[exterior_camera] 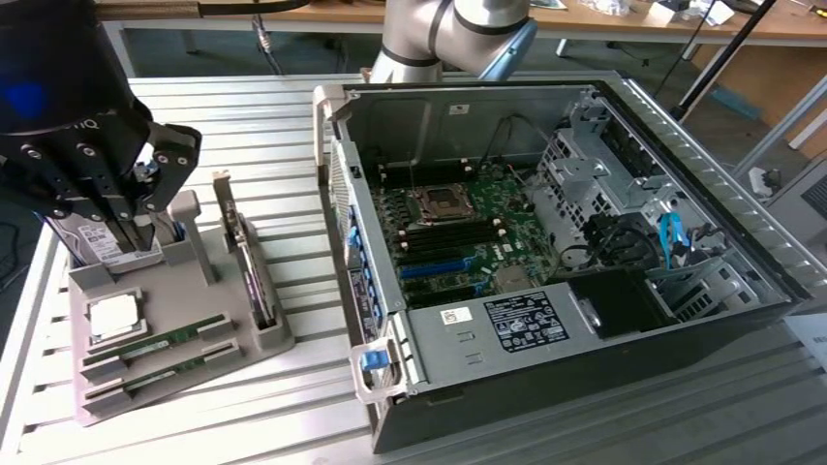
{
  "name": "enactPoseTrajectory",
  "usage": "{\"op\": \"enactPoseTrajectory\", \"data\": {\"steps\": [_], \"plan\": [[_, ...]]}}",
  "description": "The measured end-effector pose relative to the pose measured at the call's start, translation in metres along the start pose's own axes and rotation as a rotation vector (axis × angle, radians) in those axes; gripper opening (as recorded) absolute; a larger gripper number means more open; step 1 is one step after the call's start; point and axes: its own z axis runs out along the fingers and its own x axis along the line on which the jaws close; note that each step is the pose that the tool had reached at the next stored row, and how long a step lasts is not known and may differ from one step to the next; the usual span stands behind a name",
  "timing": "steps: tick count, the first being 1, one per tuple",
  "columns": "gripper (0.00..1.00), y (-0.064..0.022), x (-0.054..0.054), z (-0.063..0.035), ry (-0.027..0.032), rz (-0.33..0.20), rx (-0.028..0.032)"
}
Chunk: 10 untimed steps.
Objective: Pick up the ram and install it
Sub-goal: 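Reach for the ram, then pick up the ram and move it above insertion slot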
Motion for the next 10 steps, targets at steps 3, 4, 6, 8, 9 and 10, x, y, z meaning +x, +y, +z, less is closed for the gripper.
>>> {"op": "enactPoseTrajectory", "data": {"steps": [3, 4, 6, 8, 9, 10], "plan": [[0.15, 0.0, 0.0, 0.0, 0.0, 0.0, 0.0001], [0.15, 0.0, 0.0, 0.0, 0.0, 0.0, 0.0001], [0.15, 0.0, 0.0, 0.0, 0.0, -0.001, 0.0], [0.15, 0.0, 0.0, -0.0001, -0.0005, -0.021, -0.0009], [0.15, 0.0, 0.0, -0.0001, -0.0009, -0.038, -0.0017], [0.15, 0.0, 0.0, 0.0, -0.0019, -0.069, -0.0033]]}}
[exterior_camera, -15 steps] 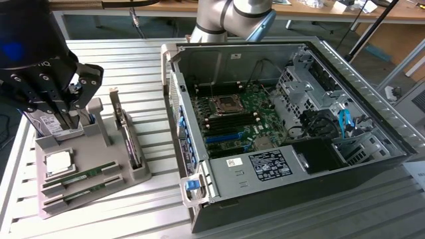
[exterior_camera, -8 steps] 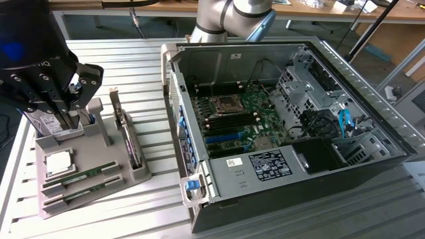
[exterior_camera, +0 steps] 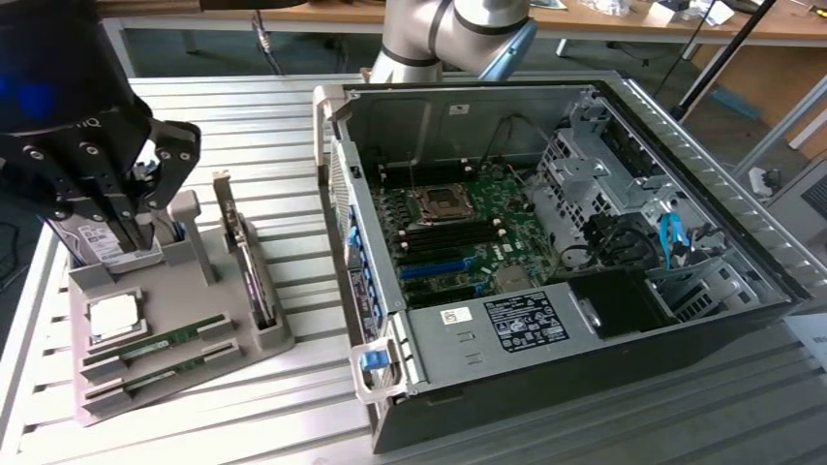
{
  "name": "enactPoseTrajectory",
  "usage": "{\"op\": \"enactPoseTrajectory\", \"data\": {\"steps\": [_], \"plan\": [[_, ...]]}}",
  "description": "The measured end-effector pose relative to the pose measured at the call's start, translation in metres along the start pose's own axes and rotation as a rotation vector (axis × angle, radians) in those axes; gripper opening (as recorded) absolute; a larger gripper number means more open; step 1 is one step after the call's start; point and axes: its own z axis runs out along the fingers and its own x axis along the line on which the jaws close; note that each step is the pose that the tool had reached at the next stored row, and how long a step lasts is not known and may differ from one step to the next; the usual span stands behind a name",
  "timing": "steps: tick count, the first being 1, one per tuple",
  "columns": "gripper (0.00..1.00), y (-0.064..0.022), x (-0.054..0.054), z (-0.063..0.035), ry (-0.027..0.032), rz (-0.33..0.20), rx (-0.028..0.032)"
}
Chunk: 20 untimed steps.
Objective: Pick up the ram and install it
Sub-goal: 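Pick up the ram and move it above insertion slot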
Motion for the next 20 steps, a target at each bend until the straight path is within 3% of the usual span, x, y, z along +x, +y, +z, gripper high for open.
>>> {"op": "enactPoseTrajectory", "data": {"steps": [1, 6, 20], "plan": [[0.15, 0.0, 0.0, 0.0, -0.0012, -0.042, -0.0021], [0.15, 0.0, 0.0003, 0.0, -0.004, -0.143, -0.0068], [0.15, 0.0, 0.0024, -0.0001, -0.0101, -0.371, -0.0155]]}}
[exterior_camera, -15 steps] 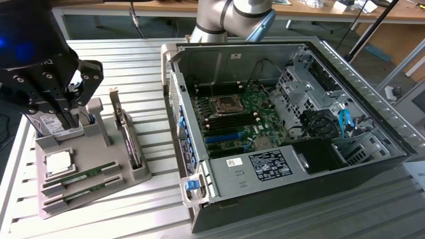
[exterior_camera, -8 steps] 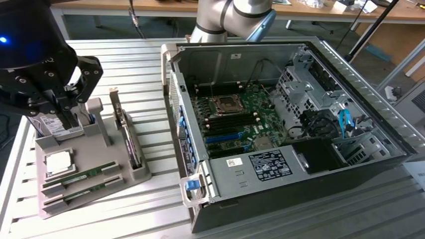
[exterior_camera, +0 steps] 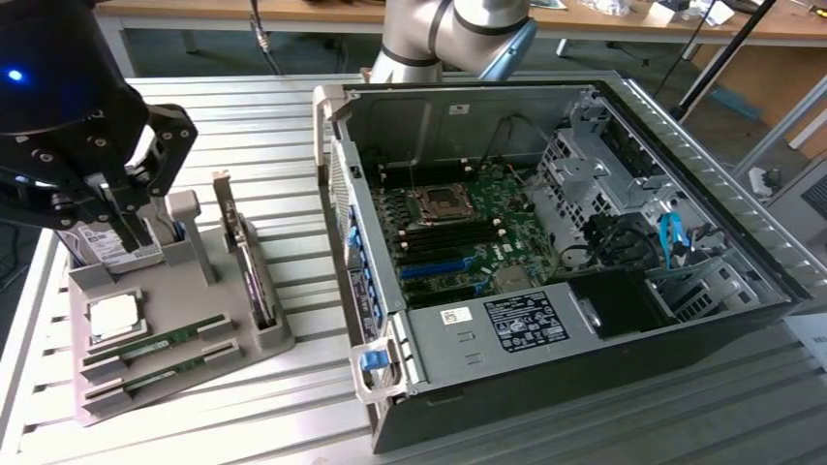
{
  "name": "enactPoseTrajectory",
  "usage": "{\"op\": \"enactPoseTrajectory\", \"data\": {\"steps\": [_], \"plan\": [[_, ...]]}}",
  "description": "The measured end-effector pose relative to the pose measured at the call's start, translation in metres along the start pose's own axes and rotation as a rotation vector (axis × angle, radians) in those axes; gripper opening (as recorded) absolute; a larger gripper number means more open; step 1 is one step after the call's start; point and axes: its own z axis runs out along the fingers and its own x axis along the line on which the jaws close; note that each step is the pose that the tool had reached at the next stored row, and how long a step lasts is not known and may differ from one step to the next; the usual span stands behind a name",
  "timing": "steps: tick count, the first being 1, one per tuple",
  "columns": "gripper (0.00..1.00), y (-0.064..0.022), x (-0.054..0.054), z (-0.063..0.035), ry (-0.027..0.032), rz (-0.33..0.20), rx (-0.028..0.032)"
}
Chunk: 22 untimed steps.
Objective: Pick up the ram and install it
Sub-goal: 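Pick up the ram and move it above insertion slot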
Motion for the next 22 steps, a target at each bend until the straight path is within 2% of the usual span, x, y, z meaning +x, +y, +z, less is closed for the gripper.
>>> {"op": "enactPoseTrajectory", "data": {"steps": [4, 14, 22], "plan": [[0.15, 0.0003, 0.0008, -0.0001, -0.0015, -0.076, -0.0018], [0.15, 0.0008, 0.0021, -0.0002, -0.004, -0.21, -0.0043], [0.15, 0.0012, 0.0032, -0.0002, -0.0068, -0.343, -0.0075]]}}
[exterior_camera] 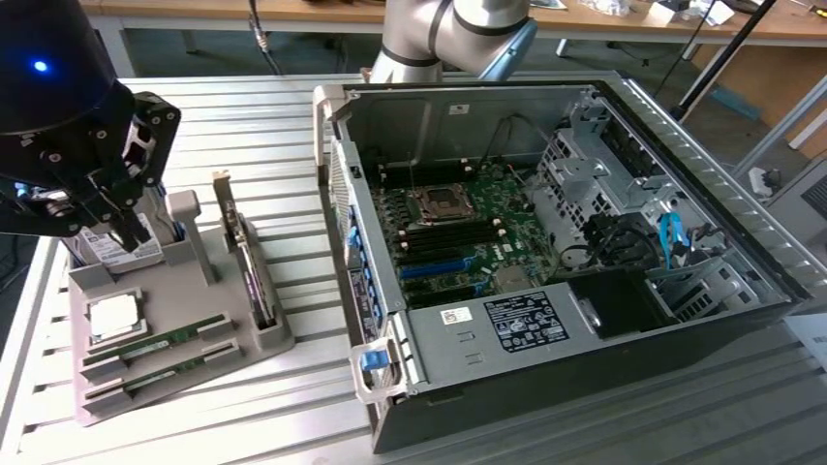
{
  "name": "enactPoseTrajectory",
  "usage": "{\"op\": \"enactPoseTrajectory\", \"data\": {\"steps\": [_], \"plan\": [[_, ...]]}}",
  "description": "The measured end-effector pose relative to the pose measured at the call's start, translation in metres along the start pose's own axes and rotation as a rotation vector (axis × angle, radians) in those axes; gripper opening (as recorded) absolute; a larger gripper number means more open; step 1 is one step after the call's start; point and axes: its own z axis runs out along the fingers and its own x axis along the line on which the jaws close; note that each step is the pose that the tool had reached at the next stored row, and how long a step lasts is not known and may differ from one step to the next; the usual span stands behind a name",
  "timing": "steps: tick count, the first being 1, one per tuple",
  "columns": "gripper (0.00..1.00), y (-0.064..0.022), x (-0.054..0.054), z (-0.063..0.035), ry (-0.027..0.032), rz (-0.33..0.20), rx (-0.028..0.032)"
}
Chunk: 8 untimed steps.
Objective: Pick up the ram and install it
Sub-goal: 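Pick up the ram and move it above insertion slot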
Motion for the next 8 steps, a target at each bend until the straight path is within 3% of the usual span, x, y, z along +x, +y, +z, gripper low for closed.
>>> {"op": "enactPoseTrajectory", "data": {"steps": [8], "plan": [[0.15, 0.0006, 0.0007, 0.0, -0.0029, -0.158, -0.0032]]}}
